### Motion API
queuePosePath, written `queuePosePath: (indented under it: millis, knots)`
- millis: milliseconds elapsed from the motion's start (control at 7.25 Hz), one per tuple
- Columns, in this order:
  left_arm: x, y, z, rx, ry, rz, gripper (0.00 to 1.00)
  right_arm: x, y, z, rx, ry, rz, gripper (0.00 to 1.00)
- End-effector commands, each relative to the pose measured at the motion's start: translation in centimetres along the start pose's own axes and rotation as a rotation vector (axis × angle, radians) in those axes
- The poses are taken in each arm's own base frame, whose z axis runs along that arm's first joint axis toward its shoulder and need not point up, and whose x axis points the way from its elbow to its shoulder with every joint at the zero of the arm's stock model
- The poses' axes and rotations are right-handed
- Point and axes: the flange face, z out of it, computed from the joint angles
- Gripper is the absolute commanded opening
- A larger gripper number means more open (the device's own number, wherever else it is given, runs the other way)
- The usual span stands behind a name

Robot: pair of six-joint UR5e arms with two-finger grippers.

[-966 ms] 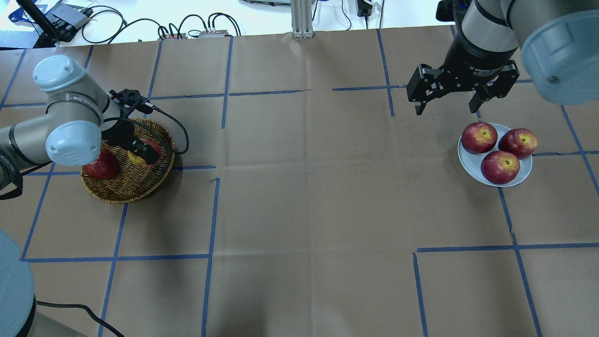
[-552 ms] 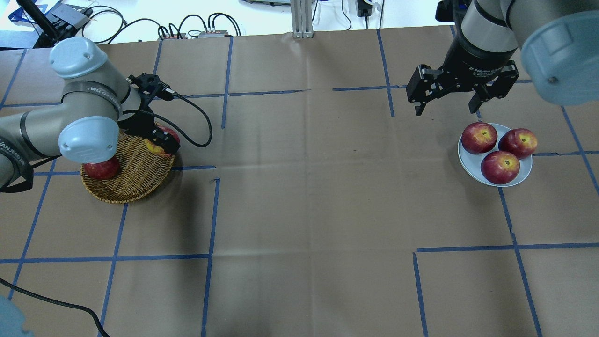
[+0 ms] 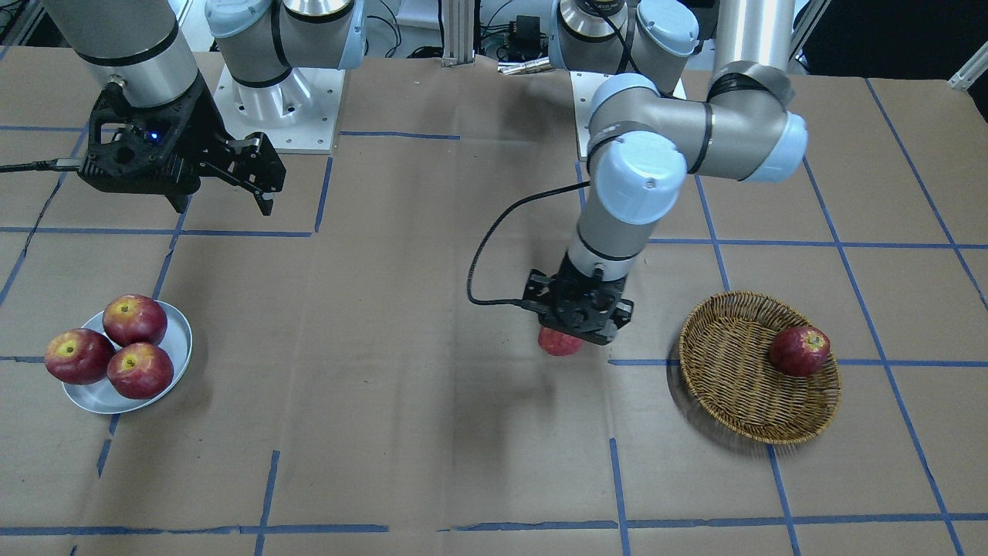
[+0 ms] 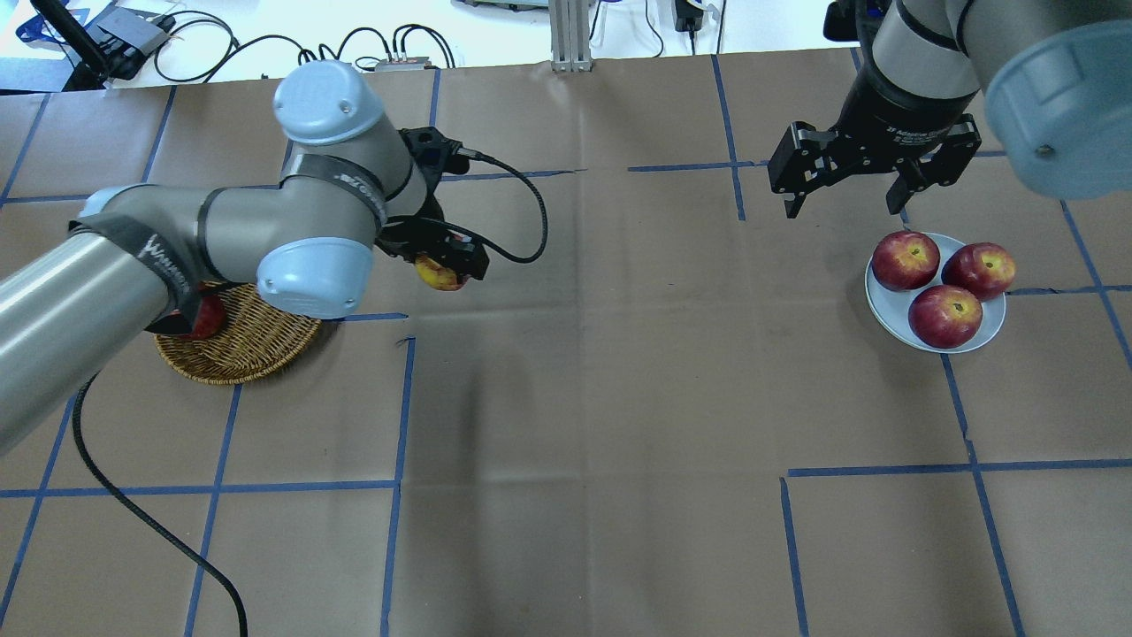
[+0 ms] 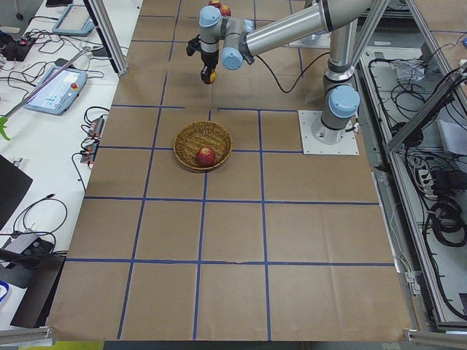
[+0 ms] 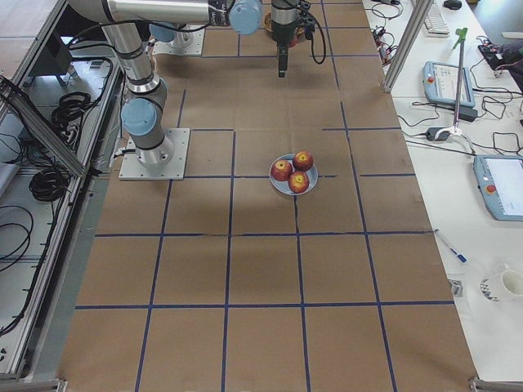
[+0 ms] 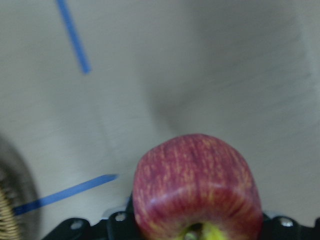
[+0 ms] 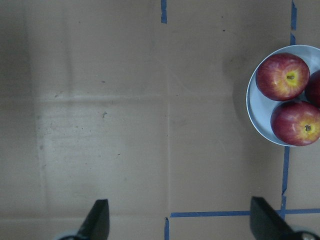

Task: Transfer apple from basket to plate
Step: 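Carry the apple toward the table center and set it down with the left gripper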

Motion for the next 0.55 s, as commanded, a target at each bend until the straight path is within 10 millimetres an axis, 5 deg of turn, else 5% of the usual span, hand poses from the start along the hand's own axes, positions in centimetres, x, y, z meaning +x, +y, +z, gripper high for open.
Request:
queuePosePath:
  millis: [0,138,414]
  knots:
    - [9.5,-3.4,4.7,-0.006,0.001,-0.02,0.44,-0.1,0.0,0.0,0.0,0.0,-0.001,1.0]
    - [12.7,-4.6,7.4,-0.014,-0.005,-0.005,0.44,-0.1,0.0,0.0,0.0,0.0,-0.001,1.0]
    - [13.6,-4.8,10.3,-0.046,-0.031,0.019,0.44,-0.1,0.0,0.0,0.0,0.0,-0.001,1.0]
